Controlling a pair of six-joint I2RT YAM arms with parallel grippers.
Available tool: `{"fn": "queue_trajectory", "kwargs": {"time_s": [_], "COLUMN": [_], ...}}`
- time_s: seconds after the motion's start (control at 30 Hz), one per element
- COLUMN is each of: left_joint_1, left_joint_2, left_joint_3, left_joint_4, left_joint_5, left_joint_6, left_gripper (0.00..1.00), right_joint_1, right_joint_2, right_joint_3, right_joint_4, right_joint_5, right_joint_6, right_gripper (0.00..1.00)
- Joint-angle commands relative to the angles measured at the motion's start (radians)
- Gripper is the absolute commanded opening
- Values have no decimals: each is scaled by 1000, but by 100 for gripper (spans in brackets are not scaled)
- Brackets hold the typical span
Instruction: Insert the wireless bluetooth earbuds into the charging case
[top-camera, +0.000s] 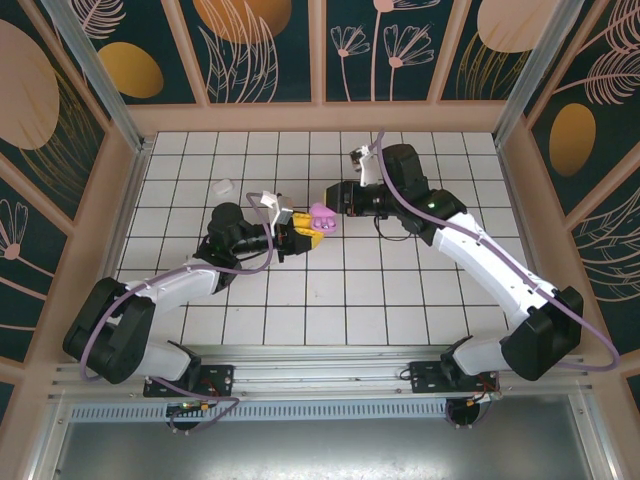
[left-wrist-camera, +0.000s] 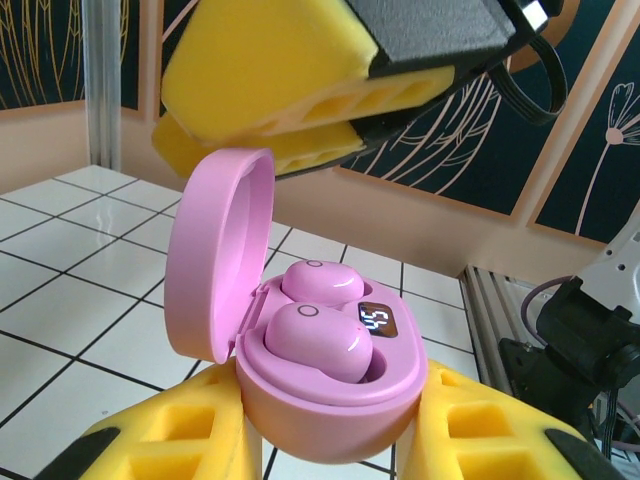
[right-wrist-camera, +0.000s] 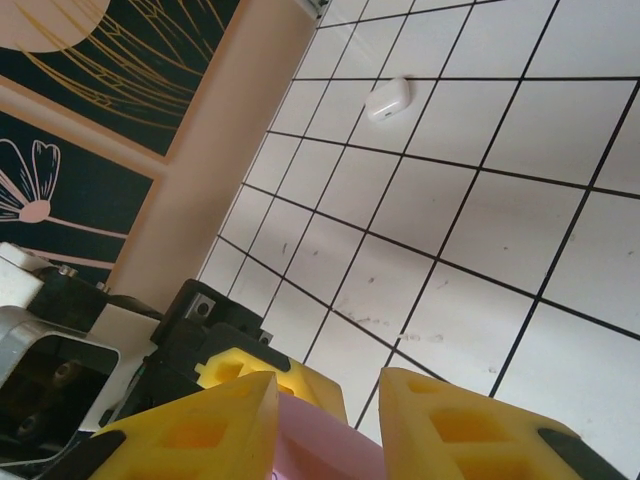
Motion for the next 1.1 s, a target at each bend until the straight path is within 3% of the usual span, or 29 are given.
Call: {"fn": "queue_trajectory", "kwargs": {"time_s": [0.0,0.13,0.27,0.33,0.57,0.77,1.07], "left_joint_1": [-8,-8,-6,-4,-3,-3,-2], "left_joint_2": [2,-1,-34,-50,-23,-17,-26], "left_joint_3": [37,37,11,-3,77,88,70], "left_joint_4": [0,0,26,56,-11,13,58], "left_joint_5": [-4,-15,-90,-124,-83,-77,-80], "left_joint_6": [23,22,12,-1,17,-5,-43], "left_gripper": [17,16,16,16,16,16,16], "right_joint_1": [-7,-7,10,38,-48,-49,-48], "right_joint_2": [-25,-21,-49,-119,-384,-379,-289], "right_joint_3": [-16,-18,21,23,-151,-209,-321], "right_joint_4": [30,23,-35,-80,19,139,379], "right_joint_5": [-34,-59,-201,-168,45,31,-83], "right_joint_6": [15,19,17,2,90,216,409], "right_gripper": [31,24,16,16,26,54,65]}}
